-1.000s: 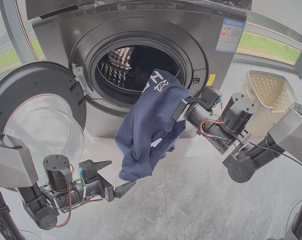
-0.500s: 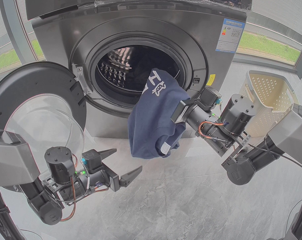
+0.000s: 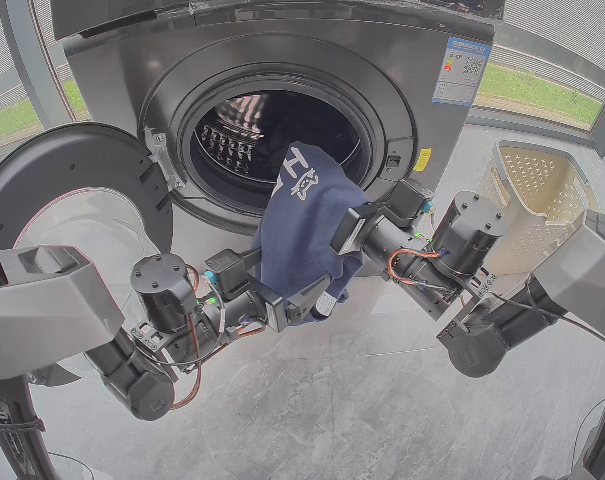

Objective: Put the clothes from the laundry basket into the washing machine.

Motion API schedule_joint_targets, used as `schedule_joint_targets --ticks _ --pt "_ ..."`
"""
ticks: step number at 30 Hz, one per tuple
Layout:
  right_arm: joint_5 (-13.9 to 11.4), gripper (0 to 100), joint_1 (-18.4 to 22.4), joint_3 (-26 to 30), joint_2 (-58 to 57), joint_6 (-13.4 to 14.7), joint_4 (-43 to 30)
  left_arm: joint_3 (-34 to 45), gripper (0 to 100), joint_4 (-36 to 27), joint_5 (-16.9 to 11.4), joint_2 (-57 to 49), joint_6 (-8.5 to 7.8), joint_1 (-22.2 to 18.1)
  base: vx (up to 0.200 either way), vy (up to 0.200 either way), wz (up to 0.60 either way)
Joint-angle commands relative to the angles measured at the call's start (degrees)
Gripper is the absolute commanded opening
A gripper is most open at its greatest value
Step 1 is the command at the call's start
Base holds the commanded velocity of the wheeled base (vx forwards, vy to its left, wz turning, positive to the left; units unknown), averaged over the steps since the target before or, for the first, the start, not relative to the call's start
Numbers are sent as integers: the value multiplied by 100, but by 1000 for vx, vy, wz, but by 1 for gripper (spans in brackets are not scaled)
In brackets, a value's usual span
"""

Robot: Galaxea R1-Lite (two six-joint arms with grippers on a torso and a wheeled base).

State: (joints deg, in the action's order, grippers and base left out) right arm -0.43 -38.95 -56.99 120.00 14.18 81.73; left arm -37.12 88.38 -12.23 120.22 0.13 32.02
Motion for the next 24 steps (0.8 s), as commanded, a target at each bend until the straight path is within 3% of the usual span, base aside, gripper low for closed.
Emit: schedule_joint_targets --ticks 1,8,24 --pt "-1 0 -87 -23 23 -3 -8 -225 100 4 1 379 13 120 0 0 0" --pt "175 0 -236 39 14 -3 -8 -726 100 4 107 810 13 85 0 0 0" --pt "192 0 -438 285 -21 6 28 -2045 100 -5 564 1557 13 -188 0 0 0"
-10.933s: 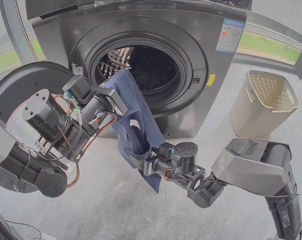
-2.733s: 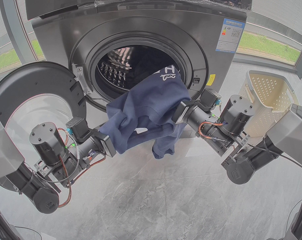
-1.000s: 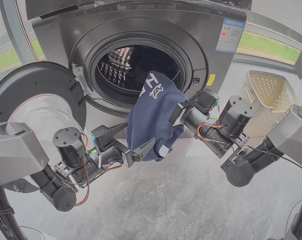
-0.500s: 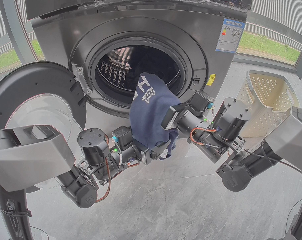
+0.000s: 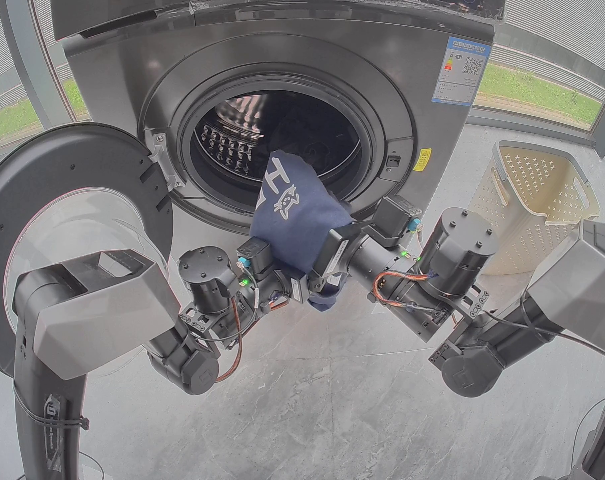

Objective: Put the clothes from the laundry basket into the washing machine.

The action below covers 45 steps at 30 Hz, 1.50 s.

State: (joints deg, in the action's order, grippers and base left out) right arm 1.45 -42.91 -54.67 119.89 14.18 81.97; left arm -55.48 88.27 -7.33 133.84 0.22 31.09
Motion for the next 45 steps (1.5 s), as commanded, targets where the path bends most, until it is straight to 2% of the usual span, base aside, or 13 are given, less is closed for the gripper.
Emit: schedule_joint_targets --ticks 1,2,5,10,16,30,31,35,38,39,40,41,45 --pt "4 0 -42 53 -10 6 3 -209 100 6 73 195 4 -94 0 0 0" --pt "4 0 -42 62 -1 6 21 -262 0 6 100 186 13 -103 0 0 0" --pt "4 0 -24 62 8 6 30 -385 0 15 161 160 48 -103 0 0 0" --pt "4 0 107 150 -10 15 47 -604 0 15 399 81 251 -217 0 0 0" --pt "163 0 468 414 52 6 47 -587 0 15 504 -367 409 -349 0 0 0" --pt "163 0 468 510 491 -161 161 -341 0 15 504 -666 418 -287 0 0 0" --pt "163 100 450 519 473 -161 170 -341 0 15 504 -666 418 -287 0 0 0" --pt "136 100 433 677 254 -179 267 -288 0 6 513 -772 418 -287 0 0 0" --pt "-4 100 450 1249 -71 -354 205 99 0 -152 513 -1150 426 -296 0 0 0" --pt "-13 100 450 1284 -89 -381 205 116 0 -161 504 -1167 426 -296 0 0 0" --pt "-242 100 424 1697 -300 -469 188 406 0 -284 504 -1431 435 -287 0 0 0" --pt "-365 100 424 1969 -423 -512 197 591 0 -355 495 -1615 435 -279 0 0 0" --pt "-611 100 398 2673 -933 -627 197 1417 0 -513 495 -2336 514 -103 0 0 0"
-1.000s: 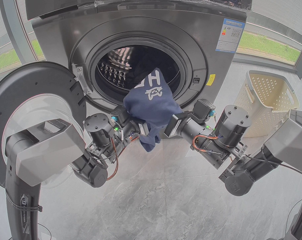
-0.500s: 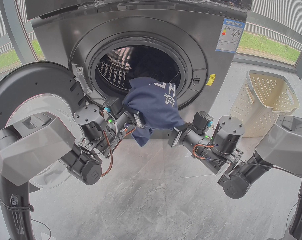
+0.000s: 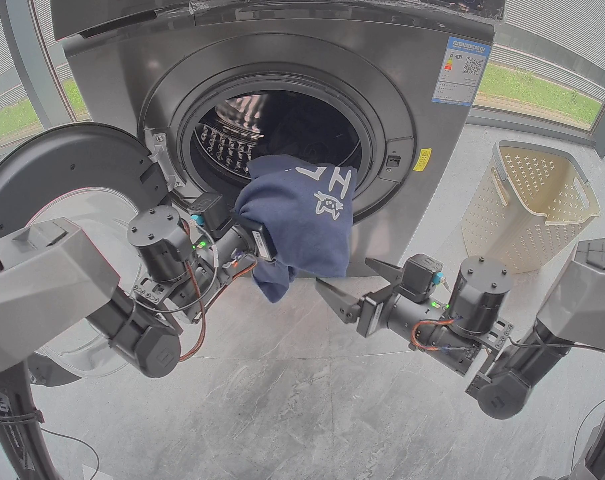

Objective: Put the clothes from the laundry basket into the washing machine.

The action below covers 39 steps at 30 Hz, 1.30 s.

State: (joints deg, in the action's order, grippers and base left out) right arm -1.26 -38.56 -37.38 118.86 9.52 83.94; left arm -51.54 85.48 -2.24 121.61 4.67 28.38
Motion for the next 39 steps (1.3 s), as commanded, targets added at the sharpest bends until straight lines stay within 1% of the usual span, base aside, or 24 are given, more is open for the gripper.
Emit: schedule_joint_targets --ticks 1,2,4,5,6,8,9,11,12,15,20,24,30,33,36,39 --pt "-367 100 -20 995 -882 -161 17 1146 0 -260 -22 -1210 87 203 0 0 0" --pt "-393 100 15 1127 -979 -161 52 1419 0 -313 -13 -1439 113 291 0 0 0" --pt "-393 100 33 1356 -1137 -170 8 1814 0 -339 -13 -1702 113 414 0 0 0" --pt "-393 100 33 1356 -1137 -170 8 2060 0 -348 -13 -1869 104 467 0 0 0" --pt "-402 100 77 1584 -1365 -179 -80 2254 0 -348 -13 -1984 113 476 0 0 0" --pt "-375 100 200 1611 -1471 -223 -273 2605 0 -348 -13 -2142 113 476 0 0 0" --pt "-375 100 252 1593 -1497 -267 -370 2772 0 -348 -66 -2212 131 467 0 0 0" --pt "-358 100 375 1576 -1541 -275 -440 3071 0 -321 -127 -2274 183 476 0 0 0" --pt "-358 100 507 1558 -1532 -275 -432 3238 0 -234 -206 -2238 227 476 0 0 0" --pt "-358 100 692 1567 -1497 -275 -379 3308 0 -198 -277 -2124 201 511 0 0 0" --pt "-349 100 683 1637 -1418 -267 -370 3308 0 -190 -303 -2063 192 555 0 0 0" --pt "-349 100 674 1584 -1330 -258 -352 3256 0 -190 -294 -2080 201 572 0 0 0" --pt "-349 100 665 1584 -1330 -258 -352 3265 0 -172 -285 -2001 183 572 200 0 0" --pt "-349 100 657 1602 -1330 -258 -352 3308 0 -49 -285 -1896 175 563 200 0 0" --pt "-349 100 639 1611 -1330 -249 -352 3317 0 276 -242 -1711 157 563 0 0 0" --pt "-349 100 630 1602 -1330 -249 -352 3317 0 303 -233 -1641 113 572 0 0 0"
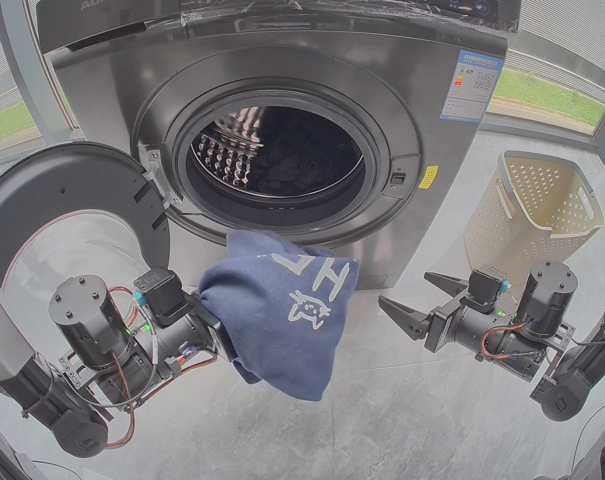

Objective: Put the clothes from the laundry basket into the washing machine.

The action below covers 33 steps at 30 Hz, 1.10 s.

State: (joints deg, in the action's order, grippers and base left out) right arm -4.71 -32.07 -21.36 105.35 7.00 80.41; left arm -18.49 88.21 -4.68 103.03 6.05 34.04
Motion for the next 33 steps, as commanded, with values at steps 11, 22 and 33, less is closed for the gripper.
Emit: schedule_joint_targets --ticks 11,22,33 --pt "-4 100 -18 18 47 12 1 21 0 38 11 243 -60 7 0 109 0" --pt "-4 100 -18 26 47 12 1 12 0 47 11 279 -60 7 0 0 0" --pt "-4 100 -45 35 65 12 1 -32 0 47 29 481 -200 15 164 0 0"
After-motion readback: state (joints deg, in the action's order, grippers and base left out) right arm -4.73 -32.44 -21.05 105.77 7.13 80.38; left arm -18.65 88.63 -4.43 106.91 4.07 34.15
